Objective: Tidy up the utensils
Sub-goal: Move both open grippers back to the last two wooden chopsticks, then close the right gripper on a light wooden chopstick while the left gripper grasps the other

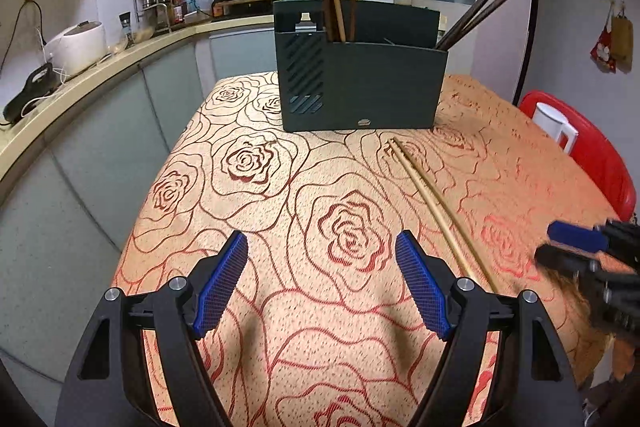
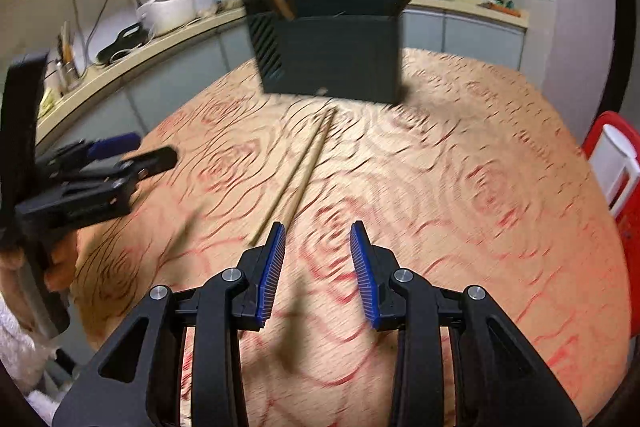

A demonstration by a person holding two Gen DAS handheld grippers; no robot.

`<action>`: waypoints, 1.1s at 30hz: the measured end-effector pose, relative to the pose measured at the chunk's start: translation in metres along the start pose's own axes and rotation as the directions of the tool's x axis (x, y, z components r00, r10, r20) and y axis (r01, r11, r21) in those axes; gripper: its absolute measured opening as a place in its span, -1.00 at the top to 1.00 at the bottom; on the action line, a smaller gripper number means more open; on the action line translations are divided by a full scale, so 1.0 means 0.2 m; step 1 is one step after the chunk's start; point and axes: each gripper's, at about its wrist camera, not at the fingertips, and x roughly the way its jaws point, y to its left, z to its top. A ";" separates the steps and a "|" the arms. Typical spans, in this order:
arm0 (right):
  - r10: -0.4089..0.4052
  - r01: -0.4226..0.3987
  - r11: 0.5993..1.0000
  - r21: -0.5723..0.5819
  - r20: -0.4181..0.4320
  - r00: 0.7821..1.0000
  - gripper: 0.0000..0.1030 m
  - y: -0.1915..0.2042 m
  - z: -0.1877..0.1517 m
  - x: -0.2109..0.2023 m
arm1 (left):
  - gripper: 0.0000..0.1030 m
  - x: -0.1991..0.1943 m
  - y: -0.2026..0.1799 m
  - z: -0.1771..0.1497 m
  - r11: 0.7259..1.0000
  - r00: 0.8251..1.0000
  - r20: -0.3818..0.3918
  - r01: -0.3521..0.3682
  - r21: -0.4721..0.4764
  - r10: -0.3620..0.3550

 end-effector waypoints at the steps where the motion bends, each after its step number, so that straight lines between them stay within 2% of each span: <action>1: 0.013 -0.013 1.000 -0.003 -0.006 1.000 0.35 0.02 -0.01 0.00 | -0.43 0.00 0.00 0.00 1.000 1.000 0.001 -0.003 0.001 0.003; 5: 0.043 -0.044 0.999 -0.020 -0.028 0.999 0.35 0.09 -0.06 0.03 | -0.43 -0.01 0.01 -0.01 1.000 1.000 0.008 -0.012 -0.005 0.012; 11: 0.011 -0.014 0.998 -0.054 -0.061 0.998 0.35 0.12 -0.12 0.08 | -0.43 -0.01 0.01 -0.02 1.000 1.000 -0.001 0.001 -0.016 -0.001; 14: -0.012 0.008 0.997 -0.074 -0.049 0.999 0.39 0.13 -0.13 0.08 | -0.43 0.00 -0.01 -0.02 1.000 1.000 -0.005 0.017 -0.007 -0.017; 17: -0.050 0.046 0.994 -0.096 -0.038 0.998 0.56 0.13 -0.13 0.09 | -0.43 0.00 -0.05 -0.03 0.999 0.999 -0.007 0.032 0.012 -0.032; 24: -0.058 0.055 0.996 -0.071 -0.040 0.997 0.80 0.09 -0.12 0.09 | -0.43 0.00 -0.15 -0.05 0.996 0.998 -0.011 0.063 0.068 -0.062; 33: -0.121 0.121 0.993 -0.006 -0.038 0.992 0.86 -0.01 -0.11 0.09 | -0.43 0.06 -0.29 -0.07 0.982 0.990 -0.062 0.134 0.132 -0.127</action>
